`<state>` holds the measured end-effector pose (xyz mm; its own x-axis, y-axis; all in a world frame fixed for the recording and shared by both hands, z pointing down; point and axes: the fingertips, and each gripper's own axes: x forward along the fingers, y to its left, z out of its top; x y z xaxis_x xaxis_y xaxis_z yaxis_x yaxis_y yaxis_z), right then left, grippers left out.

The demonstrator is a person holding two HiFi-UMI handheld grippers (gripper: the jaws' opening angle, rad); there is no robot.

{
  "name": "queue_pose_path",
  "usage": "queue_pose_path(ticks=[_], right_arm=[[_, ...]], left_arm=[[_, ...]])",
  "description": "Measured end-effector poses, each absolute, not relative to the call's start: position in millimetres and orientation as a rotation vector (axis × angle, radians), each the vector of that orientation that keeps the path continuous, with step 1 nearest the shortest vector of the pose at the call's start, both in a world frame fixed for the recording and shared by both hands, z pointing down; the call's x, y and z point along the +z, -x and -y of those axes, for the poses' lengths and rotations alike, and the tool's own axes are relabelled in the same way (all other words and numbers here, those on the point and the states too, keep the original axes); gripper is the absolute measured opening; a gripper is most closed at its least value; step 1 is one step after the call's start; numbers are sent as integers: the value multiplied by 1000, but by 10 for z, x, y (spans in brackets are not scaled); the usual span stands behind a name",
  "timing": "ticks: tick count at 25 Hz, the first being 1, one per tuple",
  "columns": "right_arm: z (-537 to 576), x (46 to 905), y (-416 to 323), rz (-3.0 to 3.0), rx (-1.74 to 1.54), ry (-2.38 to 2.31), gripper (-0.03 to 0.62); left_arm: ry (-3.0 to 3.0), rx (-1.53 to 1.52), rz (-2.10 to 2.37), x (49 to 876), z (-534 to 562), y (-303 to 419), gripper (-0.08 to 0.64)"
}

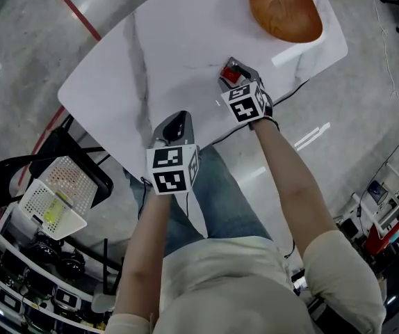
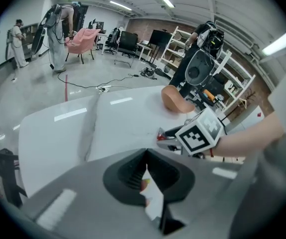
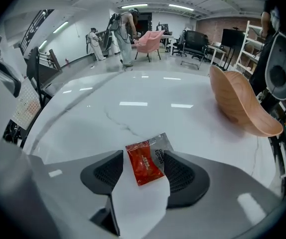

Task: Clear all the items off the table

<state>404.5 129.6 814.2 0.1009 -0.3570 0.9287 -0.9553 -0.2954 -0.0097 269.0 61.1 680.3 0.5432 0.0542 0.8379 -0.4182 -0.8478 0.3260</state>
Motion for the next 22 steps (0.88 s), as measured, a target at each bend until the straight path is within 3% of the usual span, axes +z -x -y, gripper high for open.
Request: queue_pose_path(ticks=[9,14,15,16,22], right_arm=[[-1283,8173,-4038,1317,1201,-1734,259],[-1228,8156,-3927,1315,1143,-1627,147],[-1225,8156,-3907,1307,1116,-1605,107],[-1226,8158,-3894,1296,1089,-1586,27],[-1238,8152,-3906,1245,1078,-1589,12]], left_arm=[[-2272,1260,301,6811,-640,-2648,8],[-2279,1251,299,6772,-642,-2653,8],[-2280,1249,300,6763,-642,-2651,8],[-2281,1248,301,6754,-640,-2646,8],[-2280,1241,315,6711,-623,-2584,8]])
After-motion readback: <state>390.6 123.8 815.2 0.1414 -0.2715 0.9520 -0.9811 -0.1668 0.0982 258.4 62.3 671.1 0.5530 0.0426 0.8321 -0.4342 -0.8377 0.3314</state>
